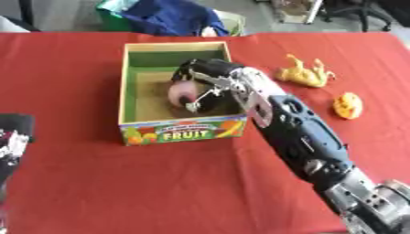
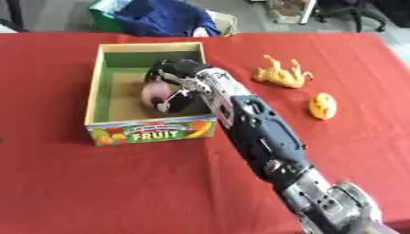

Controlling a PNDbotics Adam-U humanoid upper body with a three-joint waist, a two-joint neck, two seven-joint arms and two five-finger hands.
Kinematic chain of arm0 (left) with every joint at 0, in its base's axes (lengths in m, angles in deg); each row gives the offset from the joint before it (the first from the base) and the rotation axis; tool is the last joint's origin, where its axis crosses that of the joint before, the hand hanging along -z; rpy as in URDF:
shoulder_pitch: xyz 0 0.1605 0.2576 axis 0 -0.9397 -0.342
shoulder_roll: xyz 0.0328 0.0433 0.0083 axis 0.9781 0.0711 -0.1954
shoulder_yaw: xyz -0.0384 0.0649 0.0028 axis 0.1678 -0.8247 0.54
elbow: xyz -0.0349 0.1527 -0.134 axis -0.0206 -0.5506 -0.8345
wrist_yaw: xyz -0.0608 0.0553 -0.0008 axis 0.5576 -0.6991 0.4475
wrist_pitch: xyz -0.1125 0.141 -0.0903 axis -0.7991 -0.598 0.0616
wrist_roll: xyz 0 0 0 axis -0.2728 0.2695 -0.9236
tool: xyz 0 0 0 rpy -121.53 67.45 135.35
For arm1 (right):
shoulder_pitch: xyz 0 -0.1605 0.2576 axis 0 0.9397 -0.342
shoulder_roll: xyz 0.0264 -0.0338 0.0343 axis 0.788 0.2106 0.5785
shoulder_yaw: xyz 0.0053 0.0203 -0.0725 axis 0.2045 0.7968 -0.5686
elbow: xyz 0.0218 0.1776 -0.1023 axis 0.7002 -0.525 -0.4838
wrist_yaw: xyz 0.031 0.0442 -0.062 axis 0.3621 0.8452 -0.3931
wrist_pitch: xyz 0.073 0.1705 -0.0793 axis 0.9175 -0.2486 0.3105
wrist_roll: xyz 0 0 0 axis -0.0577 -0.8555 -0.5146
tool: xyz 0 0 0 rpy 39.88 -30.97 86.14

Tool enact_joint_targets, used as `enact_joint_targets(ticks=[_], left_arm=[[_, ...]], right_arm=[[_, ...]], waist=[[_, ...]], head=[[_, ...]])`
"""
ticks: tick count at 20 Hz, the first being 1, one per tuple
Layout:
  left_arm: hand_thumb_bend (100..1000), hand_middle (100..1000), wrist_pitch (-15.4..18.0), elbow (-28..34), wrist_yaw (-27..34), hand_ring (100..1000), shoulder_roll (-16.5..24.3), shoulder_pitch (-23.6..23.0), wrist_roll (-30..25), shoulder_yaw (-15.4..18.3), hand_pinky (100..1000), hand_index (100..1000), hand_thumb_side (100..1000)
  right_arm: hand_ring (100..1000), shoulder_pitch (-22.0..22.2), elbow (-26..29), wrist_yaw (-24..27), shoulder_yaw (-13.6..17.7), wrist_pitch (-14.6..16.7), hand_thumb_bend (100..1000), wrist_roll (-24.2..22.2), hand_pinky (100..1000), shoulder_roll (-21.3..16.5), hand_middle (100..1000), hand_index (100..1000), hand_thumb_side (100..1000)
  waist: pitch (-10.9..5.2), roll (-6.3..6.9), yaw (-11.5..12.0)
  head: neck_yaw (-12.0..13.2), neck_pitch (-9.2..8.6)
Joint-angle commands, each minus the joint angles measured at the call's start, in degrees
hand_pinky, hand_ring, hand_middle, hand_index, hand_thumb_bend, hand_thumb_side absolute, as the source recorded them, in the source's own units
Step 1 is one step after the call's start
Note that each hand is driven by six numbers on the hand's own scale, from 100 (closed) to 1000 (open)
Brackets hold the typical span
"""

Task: Pick up objects on the table and place them in the box.

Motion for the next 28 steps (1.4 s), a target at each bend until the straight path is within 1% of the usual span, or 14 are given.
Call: enact_joint_targets(ticks=[1,6,9,13,16,18,21,22,23,25,28], left_arm=[[558,515,0.2,1.0,0.2,689,0.4,0.6,-0.1,0.1,551,619,421],[558,515,0.2,0.9,0.1,689,0.6,0.5,0.0,0.2,551,619,421],[558,515,0.2,0.9,0.1,689,0.7,0.3,0.1,0.3,551,619,421],[562,514,0.2,0.8,0.0,689,1.0,0.2,0.2,0.4,552,619,409],[557,514,0.3,0.8,-0.1,689,1.1,0.1,0.2,0.4,552,619,421],[556,514,0.3,0.7,-0.1,688,1.2,0.0,0.3,0.5,552,619,421],[556,514,0.3,0.7,-0.1,689,1.4,0.0,0.3,0.5,552,619,421],[556,514,0.3,0.7,-0.1,689,1.4,-0.1,0.3,0.5,552,619,421],[555,515,0.3,0.7,-0.1,689,1.4,-0.1,0.3,0.5,552,619,421],[554,514,0.2,0.7,-0.1,688,1.4,-0.2,0.3,0.5,552,619,421],[554,515,0.2,0.7,-0.1,689,1.3,-0.2,0.3,0.5,553,619,421]], right_arm=[[830,-0.6,3.9,1.7,1.4,-0.7,206,0.3,778,-2.2,910,925,335],[817,0.8,11.2,7.8,3.0,-3.0,172,2.2,758,-6.2,900,920,278],[813,2.1,15.9,11.0,4.3,-4.7,179,2.9,756,-9.5,887,917,200],[813,5.1,20.8,12.8,6.6,-7.6,192,3.6,757,-14.6,876,913,166],[811,8.0,22.2,13.5,9.1,-9.9,201,4.8,756,-18.0,873,913,158],[816,9.5,21.9,13.6,10.7,-11.2,215,5.9,759,-19.7,878,914,159],[888,10.4,18.9,12.3,12.3,-12.9,284,7.2,817,-21.6,928,932,185],[914,10.3,17.1,11.4,12.6,-13.3,326,7.2,839,-22.2,941,940,200],[924,10.1,15.3,10.5,12.9,-13.6,348,7.1,849,-22.6,947,946,207],[932,9.5,11.5,8.7,13.4,-13.8,369,7.0,859,-23.0,948,948,225],[936,8.4,5.4,6.8,14.0,-14.1,371,7.0,867,-23.2,945,951,274]], waist=[[-1.01,0.14,-0.2],[-1.11,0.0,-0.7],[-1.16,-0.13,-1.1],[-1.24,-0.42,-1.5],[-1.26,-0.66,-1.9],[-1.27,-0.69,-2.0],[-1.31,-0.66,-2.1],[-1.34,-0.65,-2.1],[-1.36,-0.63,-2.2],[-1.4,-0.58,-2.3],[-1.47,-0.47,-2.4]], head=[[-0.1,-0.44],[0.2,-0.35],[0.4,-0.31],[0.7,-0.17],[1.0,-0.13],[1.2,-0.17],[1.2,-0.09],[1.2,-0.05],[1.2,-0.03],[1.2,-0.01],[1.2,0.02]])
